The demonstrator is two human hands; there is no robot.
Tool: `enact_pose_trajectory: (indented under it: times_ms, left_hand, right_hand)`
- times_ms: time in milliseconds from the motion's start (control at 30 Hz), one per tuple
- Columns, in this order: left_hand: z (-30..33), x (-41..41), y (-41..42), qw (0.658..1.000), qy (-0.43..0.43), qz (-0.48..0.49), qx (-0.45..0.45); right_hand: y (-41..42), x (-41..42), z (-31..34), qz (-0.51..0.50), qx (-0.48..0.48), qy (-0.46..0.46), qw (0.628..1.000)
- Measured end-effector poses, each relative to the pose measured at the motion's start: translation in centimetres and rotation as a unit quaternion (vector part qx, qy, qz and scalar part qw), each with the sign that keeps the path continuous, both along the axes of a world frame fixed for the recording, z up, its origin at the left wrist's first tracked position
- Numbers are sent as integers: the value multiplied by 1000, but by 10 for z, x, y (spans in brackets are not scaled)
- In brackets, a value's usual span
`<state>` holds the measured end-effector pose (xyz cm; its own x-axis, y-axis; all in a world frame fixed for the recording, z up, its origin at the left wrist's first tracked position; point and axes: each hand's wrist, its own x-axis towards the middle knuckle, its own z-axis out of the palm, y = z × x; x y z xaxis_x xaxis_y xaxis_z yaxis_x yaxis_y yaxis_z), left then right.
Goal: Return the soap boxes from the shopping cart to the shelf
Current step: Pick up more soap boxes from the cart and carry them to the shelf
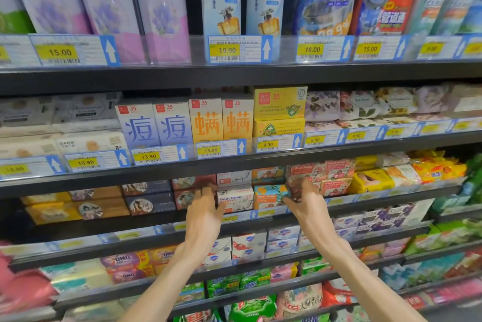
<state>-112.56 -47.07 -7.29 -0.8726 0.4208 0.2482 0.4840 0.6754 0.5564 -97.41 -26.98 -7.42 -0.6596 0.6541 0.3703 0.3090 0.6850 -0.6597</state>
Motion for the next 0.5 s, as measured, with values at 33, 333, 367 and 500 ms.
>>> enact_pose_trajectory:
  times_ms: [33, 333, 367, 500]
  left_hand:
    - [0, 0, 0, 1000, 2, -1, -1]
    - [0, 1, 2, 1000, 2, 2, -3]
    - [0, 2, 2, 1000, 3, 3, -1]
    - [1, 3, 2, 1000, 4, 7, -1]
  right_hand:
    - [0, 0, 1, 4, 6, 2, 1000]
    - [5, -9, -1, -1, 46, -11, 999]
    - [5, -11, -1, -5, 60, -14, 998]
    - [2, -13, -4, -2, 76, 1, 997]
